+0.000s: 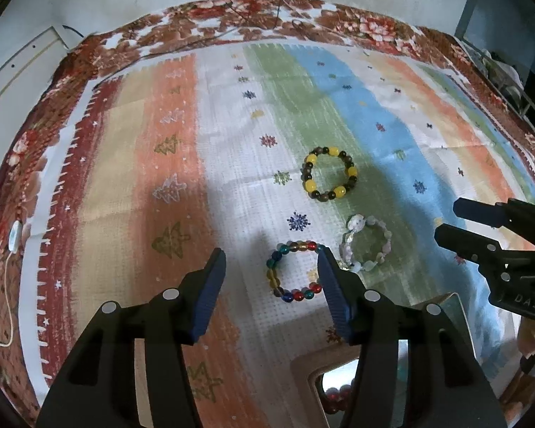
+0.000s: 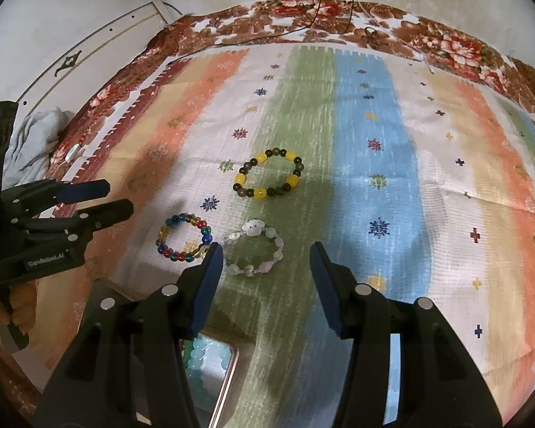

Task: Organize jewelry
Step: 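Move both open tools back toward the multicolour and white-pink bracelets, then grasp the multicolour bead bracelet with the left tool while the right tool grasps the white-pink bracelet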

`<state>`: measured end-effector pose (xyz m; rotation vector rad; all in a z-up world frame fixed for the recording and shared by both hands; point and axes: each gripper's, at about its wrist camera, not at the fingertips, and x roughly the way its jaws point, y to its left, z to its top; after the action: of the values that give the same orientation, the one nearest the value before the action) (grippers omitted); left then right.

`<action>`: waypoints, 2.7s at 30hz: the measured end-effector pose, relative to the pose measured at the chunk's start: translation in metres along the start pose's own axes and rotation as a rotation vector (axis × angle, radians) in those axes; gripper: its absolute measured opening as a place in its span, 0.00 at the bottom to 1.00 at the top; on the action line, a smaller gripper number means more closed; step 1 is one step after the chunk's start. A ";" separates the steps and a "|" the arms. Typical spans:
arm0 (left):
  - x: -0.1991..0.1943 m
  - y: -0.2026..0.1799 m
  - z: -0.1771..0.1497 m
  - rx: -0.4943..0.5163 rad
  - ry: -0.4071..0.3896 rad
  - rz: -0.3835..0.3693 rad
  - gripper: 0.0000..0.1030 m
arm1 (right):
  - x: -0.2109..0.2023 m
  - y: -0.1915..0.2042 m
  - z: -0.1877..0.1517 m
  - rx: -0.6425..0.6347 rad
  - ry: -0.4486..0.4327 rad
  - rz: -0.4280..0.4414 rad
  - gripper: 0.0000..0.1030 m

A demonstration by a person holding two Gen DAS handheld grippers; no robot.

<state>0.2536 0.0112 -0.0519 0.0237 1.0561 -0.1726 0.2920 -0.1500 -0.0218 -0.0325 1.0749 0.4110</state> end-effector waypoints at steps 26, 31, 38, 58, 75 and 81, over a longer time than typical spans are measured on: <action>0.052 0.009 -0.003 -0.008 0.193 -0.022 0.56 | 0.055 -0.007 0.008 -0.016 0.141 -0.017 0.50; 0.059 0.009 -0.003 -0.008 0.209 -0.023 0.56 | 0.066 -0.007 0.009 -0.018 0.162 -0.019 0.50; 0.068 0.011 -0.002 -0.002 0.226 -0.018 0.56 | 0.078 -0.007 0.010 -0.027 0.188 -0.027 0.50; 0.083 0.002 -0.005 0.054 0.236 0.014 0.49 | 0.093 -0.007 0.004 -0.054 0.213 -0.065 0.50; 0.077 0.014 -0.006 0.019 0.218 0.008 0.09 | 0.091 -0.002 0.000 -0.094 0.209 -0.073 0.10; 0.065 0.017 -0.001 0.006 0.183 -0.004 0.09 | 0.079 -0.007 0.005 -0.071 0.176 -0.047 0.10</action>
<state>0.2864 0.0193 -0.1099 0.0433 1.2388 -0.1798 0.3309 -0.1306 -0.0888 -0.1593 1.2306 0.4097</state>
